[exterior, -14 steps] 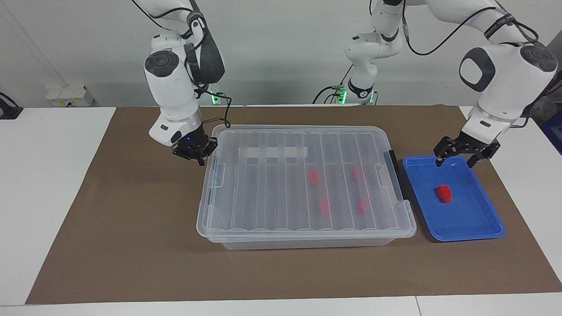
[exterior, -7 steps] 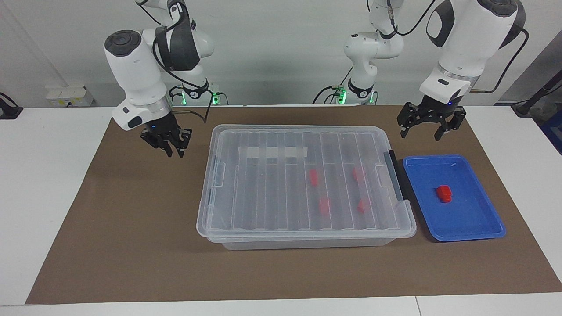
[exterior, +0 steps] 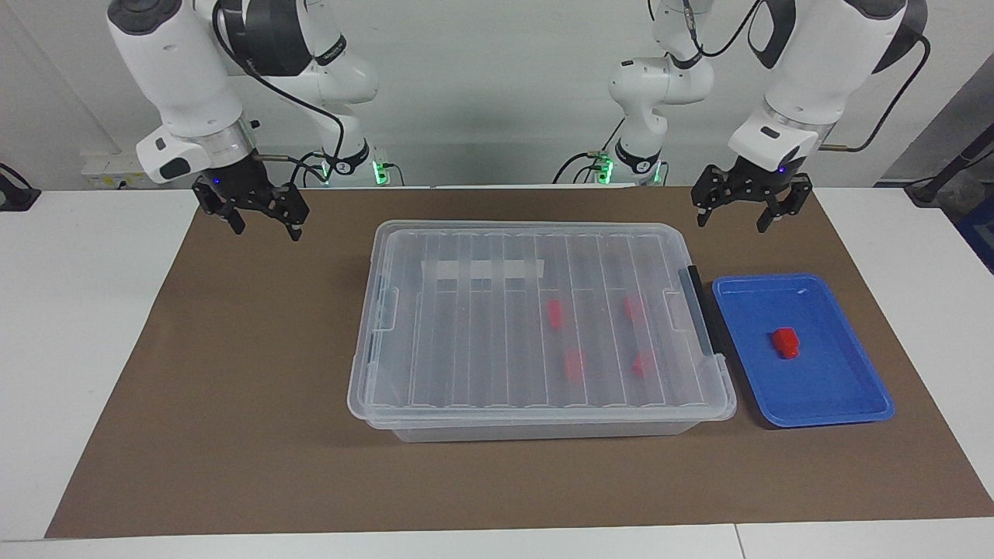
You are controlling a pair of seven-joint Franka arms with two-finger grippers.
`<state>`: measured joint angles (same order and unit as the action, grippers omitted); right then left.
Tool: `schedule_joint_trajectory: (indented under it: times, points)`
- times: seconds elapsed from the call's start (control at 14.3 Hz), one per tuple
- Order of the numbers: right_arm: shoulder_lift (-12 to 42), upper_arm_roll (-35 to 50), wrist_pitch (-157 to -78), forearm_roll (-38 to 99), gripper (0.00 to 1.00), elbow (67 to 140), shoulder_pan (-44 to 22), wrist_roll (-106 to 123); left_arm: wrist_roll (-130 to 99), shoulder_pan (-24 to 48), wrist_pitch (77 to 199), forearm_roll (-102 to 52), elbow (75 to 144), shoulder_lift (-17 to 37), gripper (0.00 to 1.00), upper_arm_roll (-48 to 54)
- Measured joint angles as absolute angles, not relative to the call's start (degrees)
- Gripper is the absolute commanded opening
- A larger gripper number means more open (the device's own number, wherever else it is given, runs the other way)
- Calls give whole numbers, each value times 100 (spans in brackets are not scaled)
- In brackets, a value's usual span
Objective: Place red block in blue tray from box
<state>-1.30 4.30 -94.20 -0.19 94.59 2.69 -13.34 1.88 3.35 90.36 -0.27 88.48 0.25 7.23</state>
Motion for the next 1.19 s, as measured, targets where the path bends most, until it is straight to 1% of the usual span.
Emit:
schedule_joint_trajectory:
  times: [0.28, 0.49, 0.7, 1.19]
  points:
    - [-19, 417, -9039, -23, 100, 9036, 379, -1334, 153, 514, 8803, -38, 8751, -85, 100, 735]
    - [-24, 416, -8756, -23, 100, 8980, 414, -1334, 75, 592, 8983, -38, 8975, -130, 100, 738]
    - [-25, 428, -8756, -23, 100, 8980, 408, -1334, 75, 592, 9044, -38, 9106, -142, 100, 714]
    - [-25, 501, -8758, -19, 100, 8980, 296, -1334, 75, 589, 9044, -38, 9117, -172, 100, 691]
